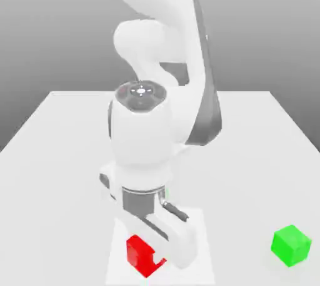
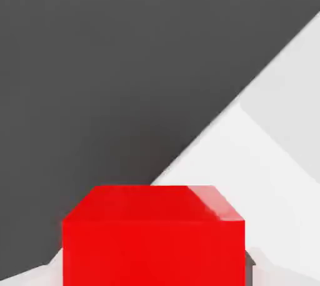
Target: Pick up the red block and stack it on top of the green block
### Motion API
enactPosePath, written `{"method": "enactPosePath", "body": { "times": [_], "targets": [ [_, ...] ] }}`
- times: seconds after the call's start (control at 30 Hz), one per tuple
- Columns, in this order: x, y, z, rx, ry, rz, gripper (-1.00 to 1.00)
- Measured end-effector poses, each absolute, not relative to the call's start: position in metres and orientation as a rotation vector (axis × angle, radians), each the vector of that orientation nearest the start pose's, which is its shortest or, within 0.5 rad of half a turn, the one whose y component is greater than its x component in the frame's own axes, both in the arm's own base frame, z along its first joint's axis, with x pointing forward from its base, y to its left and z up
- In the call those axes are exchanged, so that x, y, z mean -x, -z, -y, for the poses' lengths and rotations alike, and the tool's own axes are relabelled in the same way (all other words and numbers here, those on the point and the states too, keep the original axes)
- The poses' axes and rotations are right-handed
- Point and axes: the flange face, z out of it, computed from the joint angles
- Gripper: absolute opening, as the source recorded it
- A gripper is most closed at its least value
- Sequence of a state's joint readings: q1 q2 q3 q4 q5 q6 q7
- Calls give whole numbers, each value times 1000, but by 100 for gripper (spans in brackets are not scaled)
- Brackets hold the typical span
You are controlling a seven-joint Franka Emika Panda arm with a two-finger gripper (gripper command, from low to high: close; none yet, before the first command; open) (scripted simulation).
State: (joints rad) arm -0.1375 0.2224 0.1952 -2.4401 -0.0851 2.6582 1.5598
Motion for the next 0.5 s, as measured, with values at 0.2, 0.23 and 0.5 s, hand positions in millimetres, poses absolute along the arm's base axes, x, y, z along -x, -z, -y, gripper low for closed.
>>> {"method": "enactPosePath", "body": {
  "times": [0.2, 0.23, 0.5],
  "targets": [
    [-454, -236, -184, 2732, -4, -1542, -100],
    [-444, -236, -209, 2785, -3, -1445, -100],
    [-421, -186, -262, 2889, 1, -1229, 100]
  ]
}}
